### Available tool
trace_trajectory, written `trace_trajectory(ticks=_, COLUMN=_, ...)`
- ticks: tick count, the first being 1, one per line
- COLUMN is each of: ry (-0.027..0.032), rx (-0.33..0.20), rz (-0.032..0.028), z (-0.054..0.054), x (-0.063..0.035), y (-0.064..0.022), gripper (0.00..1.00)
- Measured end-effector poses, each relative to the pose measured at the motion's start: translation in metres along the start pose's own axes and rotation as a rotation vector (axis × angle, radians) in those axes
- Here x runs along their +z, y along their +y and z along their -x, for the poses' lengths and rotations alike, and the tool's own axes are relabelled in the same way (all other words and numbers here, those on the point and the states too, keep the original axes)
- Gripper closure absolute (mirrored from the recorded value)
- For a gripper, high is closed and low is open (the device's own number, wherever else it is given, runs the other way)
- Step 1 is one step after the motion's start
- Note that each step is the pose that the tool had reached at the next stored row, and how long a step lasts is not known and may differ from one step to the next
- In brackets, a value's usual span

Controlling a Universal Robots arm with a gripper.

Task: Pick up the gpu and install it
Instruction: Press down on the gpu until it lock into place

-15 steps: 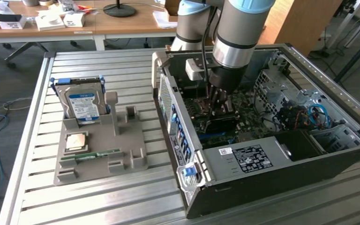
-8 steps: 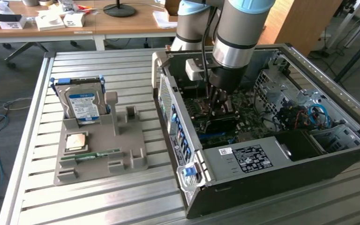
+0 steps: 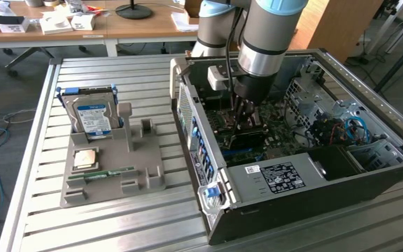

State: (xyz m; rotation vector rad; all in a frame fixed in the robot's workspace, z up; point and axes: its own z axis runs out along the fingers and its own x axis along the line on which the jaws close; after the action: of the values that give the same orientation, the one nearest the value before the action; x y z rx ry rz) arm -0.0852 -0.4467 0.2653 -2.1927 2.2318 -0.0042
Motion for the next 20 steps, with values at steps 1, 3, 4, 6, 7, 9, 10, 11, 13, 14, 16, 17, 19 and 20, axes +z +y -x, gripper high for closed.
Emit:
trace_trajectory(ticks=1, ry=-0.0001, rx=0.0, rz=0.0, z=0.0, x=0.0, y=0.0, gripper=0.89)
trace_trajectory(ticks=3, ry=0.0, rx=0.0, rz=0.0, z=0.0, x=0.0, y=0.0, gripper=0.89)
trace_trajectory(ticks=4, ry=0.0002, rx=0.0, rz=0.0001, z=0.0, x=0.0001, y=0.0, gripper=0.89)
trace_trajectory(ticks=6, ry=0.0004, rx=0.0, rz=0.0002, z=0.0, x=0.0008, y=0.0, gripper=0.89)
trace_trajectory(ticks=7, ry=0.0005, rx=0.0, rz=0.0002, z=-0.0001, x=0.0009, y=0.0, gripper=0.89)
trace_trajectory(ticks=9, ry=0.0002, rx=0.0, rz=0.0001, z=0.0, x=0.001, y=0.0, gripper=0.89)
trace_trajectory(ticks=10, ry=-0.0014, rx=0.0, rz=-0.0008, z=0.0001, x=0.0016, y=0.0, gripper=0.89)
trace_trajectory(ticks=11, ry=-0.0009, rx=0.0, rz=-0.0005, z=0.0, x=0.0017, y=-0.0001, gripper=0.89)
trace_trajectory(ticks=13, ry=-0.0004, rx=0.0, rz=-0.0002, z=0.0001, x=0.0016, y=-0.0001, gripper=0.89)
trace_trajectory(ticks=14, ry=-0.0001, rx=0.0, rz=-0.0001, z=0.0, x=0.0016, y=0.0, gripper=0.89)
trace_trajectory(ticks=16, ry=-0.0001, rx=0.0, rz=0.0, z=0.0, x=0.0016, y=0.0, gripper=0.89)
trace_trajectory(ticks=17, ry=-0.0001, rx=0.0, rz=0.0, z=0.0, x=0.0016, y=0.0, gripper=0.89)
trace_trajectory(ticks=19, ry=-0.0001, rx=0.0, rz=0.0, z=0.0, x=0.0016, y=0.0, gripper=0.89)
trace_trajectory(ticks=20, ry=0.0002, rx=0.0, rz=0.0001, z=0.0, x=0.0016, y=0.0, gripper=0.89)
